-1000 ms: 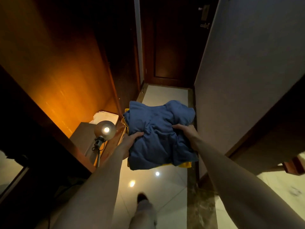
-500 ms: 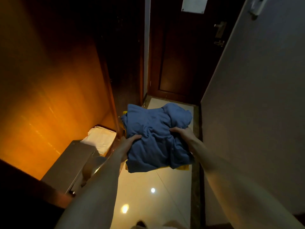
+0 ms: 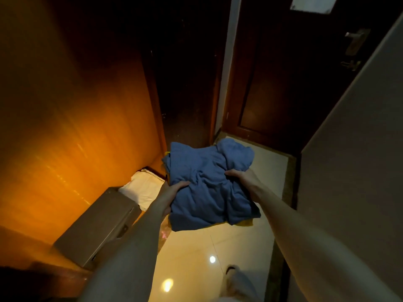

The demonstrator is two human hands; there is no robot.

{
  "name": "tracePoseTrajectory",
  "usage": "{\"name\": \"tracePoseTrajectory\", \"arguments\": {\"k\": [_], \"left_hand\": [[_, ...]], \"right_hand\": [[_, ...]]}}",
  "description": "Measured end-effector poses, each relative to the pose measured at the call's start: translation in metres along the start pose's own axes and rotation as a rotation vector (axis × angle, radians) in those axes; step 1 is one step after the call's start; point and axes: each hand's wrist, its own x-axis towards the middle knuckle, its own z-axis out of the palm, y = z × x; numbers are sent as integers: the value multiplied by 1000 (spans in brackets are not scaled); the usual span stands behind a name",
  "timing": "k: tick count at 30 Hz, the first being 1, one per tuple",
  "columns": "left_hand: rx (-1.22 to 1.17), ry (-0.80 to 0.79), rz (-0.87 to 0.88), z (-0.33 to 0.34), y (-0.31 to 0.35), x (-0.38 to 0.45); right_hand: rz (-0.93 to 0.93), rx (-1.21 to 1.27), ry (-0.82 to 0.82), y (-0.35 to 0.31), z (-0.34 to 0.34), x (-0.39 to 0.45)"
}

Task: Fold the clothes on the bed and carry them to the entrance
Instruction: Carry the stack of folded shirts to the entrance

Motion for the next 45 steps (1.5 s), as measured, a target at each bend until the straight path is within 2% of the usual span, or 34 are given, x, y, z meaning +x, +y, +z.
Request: {"name": "tracePoseTrajectory", "arguments": {"k": [12, 19, 24, 31, 36, 38, 45], "left_hand": [[-236, 281, 63, 6, 38, 73], [-312, 367, -32, -35, 47, 95], [-401, 423, -9, -94, 49, 125], [-499, 508, 7, -166, 62, 168], [-512, 497, -11, -209, 66, 206], [-511, 558, 21, -226, 59, 228], [-446, 710, 149, -265, 25, 317]], "right_hand": [[49, -164, -335, -78, 24, 160], [112, -252, -514, -88, 95, 217], [102, -303, -637, -91, 165, 262], [202, -434, -667, -80, 260, 331], [98, -529, -699, -81, 315, 375], [73, -562, -703, -79, 334, 393], [44, -672, -614, -6, 385, 494]]}}
